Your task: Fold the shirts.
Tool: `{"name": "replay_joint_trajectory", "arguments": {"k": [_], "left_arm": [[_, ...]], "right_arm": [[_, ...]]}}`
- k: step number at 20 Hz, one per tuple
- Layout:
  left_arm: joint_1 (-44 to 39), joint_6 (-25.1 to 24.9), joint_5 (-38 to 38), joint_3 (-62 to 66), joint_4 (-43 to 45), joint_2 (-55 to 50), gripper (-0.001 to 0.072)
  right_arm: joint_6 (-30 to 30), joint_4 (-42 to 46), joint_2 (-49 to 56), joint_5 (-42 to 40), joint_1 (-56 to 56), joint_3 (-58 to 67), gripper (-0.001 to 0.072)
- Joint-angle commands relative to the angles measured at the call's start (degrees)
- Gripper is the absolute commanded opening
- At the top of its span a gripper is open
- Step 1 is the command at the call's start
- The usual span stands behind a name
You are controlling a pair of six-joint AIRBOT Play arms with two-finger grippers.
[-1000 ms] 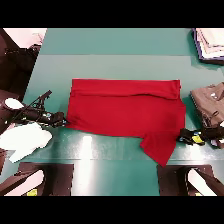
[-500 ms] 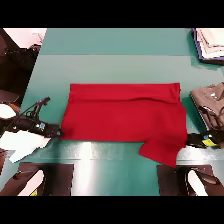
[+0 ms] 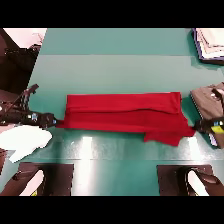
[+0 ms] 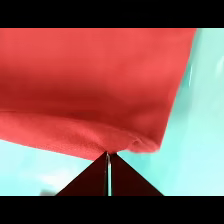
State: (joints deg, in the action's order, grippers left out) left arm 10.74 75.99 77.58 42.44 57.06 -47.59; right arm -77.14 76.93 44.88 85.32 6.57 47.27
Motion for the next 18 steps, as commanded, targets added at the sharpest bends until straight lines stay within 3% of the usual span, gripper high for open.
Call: {"name": "replay_joint_trajectory", "arguments": {"k": [1, 8, 14, 15, 16, 17, 18], "left_arm": [[0.1, 0.0, -7.5, 4.9, -1.3, -8.3, 0.0024], [0.1, -4.5, -16.6, 14.4, -9.3, -28.9, 0.0025], [0.1, -4.4, -21.6, 17.8, -9.5, -35.1, 0.0027], [0.1, -4.4, -22.2, 17.8, -9.6, -35.1, 0.0121], [0.1, -4.4, -22.2, 18.2, -9.6, -35.1, 0.0478], [0.1, -3.7, -21.7, 18.6, -9.6, -35.0, 0.0699], [0.3, -3.4, -19.6, 19.8, -9.5, -34.9, 0.0643]], "right_arm": [[0.1, -0.9, 12.1, -8.4, -3.6, 8.2, 0.0017], [0.0, -1.0, 33.4, -13.9, -7.6, 23.1, 0.0017], [0.0, -7.1, 44.0, -17.3, -7.6, 33.1, 0.0019], [0.0, -9.7, 45.4, -18.5, -7.6, 34.2, 0.0062], [0.0, -12.1, 46.5, -19.1, -7.3, 35.4, 0.0305], [0.0, -14.9, 47.3, -19.0, -6.5, 36.6, 0.0487], [0.1, -17.0, 47.4, -17.9, -5.7, 37.3, 0.0488]]}}
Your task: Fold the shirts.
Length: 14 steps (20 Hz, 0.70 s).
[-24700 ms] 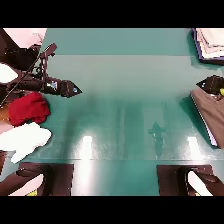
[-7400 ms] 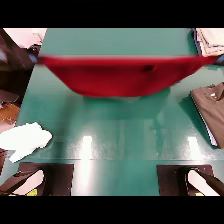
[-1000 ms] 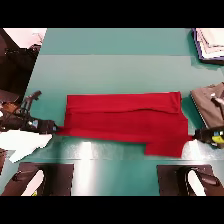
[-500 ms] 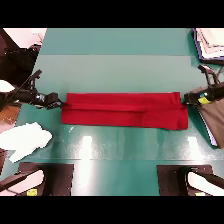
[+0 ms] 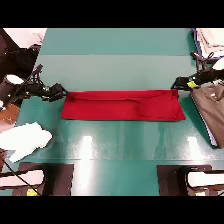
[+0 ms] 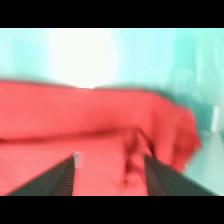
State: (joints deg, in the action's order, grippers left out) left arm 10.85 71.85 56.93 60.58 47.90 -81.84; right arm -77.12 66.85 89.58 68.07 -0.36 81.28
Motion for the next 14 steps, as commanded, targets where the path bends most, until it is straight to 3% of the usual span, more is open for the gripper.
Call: {"name": "replay_joint_trajectory", "arguments": {"k": [1, 4, 5, 6, 7, 8, 14], "left_arm": [[0.4, 0.7, 4.0, 3.0, 0.0, -0.6, 0.0645], [0.4, 0.7, 9.9, 4.8, 0.0, 0.0, 0.0643], [0.4, 0.7, 10.3, 4.8, 0.0, 0.3, 0.0534], [0.4, 0.6, 10.2, 4.8, 0.0, 0.5, 0.0266], [0.4, 0.5, 10.2, 4.8, -0.3, 0.6, 0.0035], [0.2, 0.6, 10.2, 4.8, -0.5, 0.6, 0.0025], [-6.3, 0.6, 10.1, 4.8, -1.0, 0.6, 0.0025]], "right_arm": [[0.1, -7.5, 2.5, 1.2, 2.3, 3.8, 0.0488], [3.7, -7.1, 0.2, 8.9, 6.4, 2.6, 0.0487], [4.8, -7.1, -1.3, 9.4, 8.0, 0.7, 0.0487], [5.4, -7.1, -2.6, 9.1, 9.7, -1.4, 0.0492], [5.6, -7.2, -3.8, 8.8, 11.5, -4.0, 0.0624], [5.7, -7.2, -4.5, 9.0, 13.2, -6.2, 0.0714], [12.9, -12.1, -0.7, 8.9, 16.2, -15.3, 0.0713]]}}
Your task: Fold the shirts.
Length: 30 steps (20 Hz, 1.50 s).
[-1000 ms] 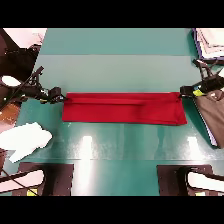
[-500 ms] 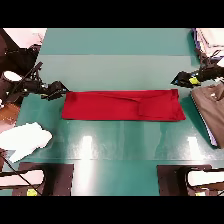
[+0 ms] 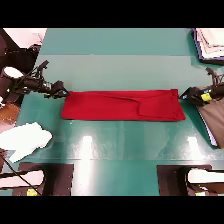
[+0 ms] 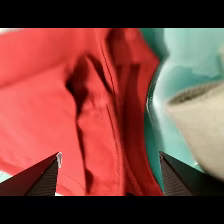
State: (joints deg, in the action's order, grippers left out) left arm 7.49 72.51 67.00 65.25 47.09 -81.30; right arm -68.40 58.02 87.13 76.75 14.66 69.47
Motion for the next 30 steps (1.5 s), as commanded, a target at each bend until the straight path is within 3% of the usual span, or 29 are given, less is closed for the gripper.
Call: {"name": "replay_joint_trajectory", "arguments": {"k": [1, 6, 8, 11, 12, 16, 24, 30], "left_arm": [[-4.3, 0.0, -0.2, 0.1, -0.2, 0.0, 0.0025], [-9.8, 0.0, -0.4, 0.1, -0.2, 0.0, 0.0025], [-11.5, 0.1, -0.6, 0.1, -0.2, 0.0, 0.0025], [-14.0, 2.7, -2.1, 0.1, -0.1, 0.0, 0.0024], [-15.0, 2.8, -2.9, 0.2, -0.2, 0.0, 0.0024], [-20.2, 4.2, -5.2, 6.6, -0.2, -3.7, 0.0024], [-32.6, 7.1, -9.0, 26.2, 0.0, -22.8, 0.0024], [-37.4, 8.4, -13.0, 29.6, -0.5, -29.8, 0.0024]], "right_arm": [[5.1, -4.7, 3.3, 0.1, 0.7, -3.5, 0.0712], [5.7, -6.2, 9.4, 0.0, -2.4, -1.1, 0.0708], [6.2, -7.6, 9.6, -1.7, -4.0, -1.9, 0.0619], [7.4, -7.4, 9.3, -1.6, -4.7, -1.9, 0.0136], [7.7, -7.5, 8.8, -0.9, -4.6, -1.9, 0.0021], [7.9, -7.3, 2.3, 0.6, -4.6, -1.7, 0.0017], [-6.7, -7.5, -5.8, 10.8, -13.4, 19.5, 0.0016], [-11.8, -7.4, -3.3, 13.4, -24.4, 34.3, 0.0016]]}}
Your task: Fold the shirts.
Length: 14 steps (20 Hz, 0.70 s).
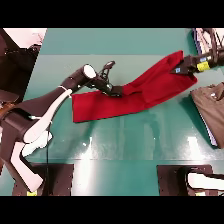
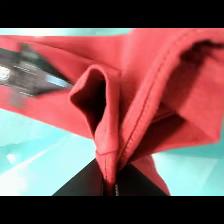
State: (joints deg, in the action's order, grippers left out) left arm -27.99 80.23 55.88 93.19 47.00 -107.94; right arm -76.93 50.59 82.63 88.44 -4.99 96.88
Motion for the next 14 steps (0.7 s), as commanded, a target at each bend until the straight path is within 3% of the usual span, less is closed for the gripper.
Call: {"name": "replay_joint_trajectory", "arguments": {"k": [1, 7, 14], "left_arm": [[-2.0, 0.8, -2.2, 1.7, -0.6, -3.4, 0.0024], [-1.9, 0.8, -4.2, 2.3, -1.1, -3.4, 0.0024], [4.8, 1.4, 1.9, 2.3, 2.2, 1.2, 0.0023]], "right_arm": [[-3.9, 0.0, 2.3, 2.0, -6.4, 9.2, 0.0016], [-4.2, 0.1, 10.1, 3.2, -15.5, 21.0, 0.0016], [-0.5, 0.1, 10.8, -2.1, -20.4, 15.9, 0.0016]]}}
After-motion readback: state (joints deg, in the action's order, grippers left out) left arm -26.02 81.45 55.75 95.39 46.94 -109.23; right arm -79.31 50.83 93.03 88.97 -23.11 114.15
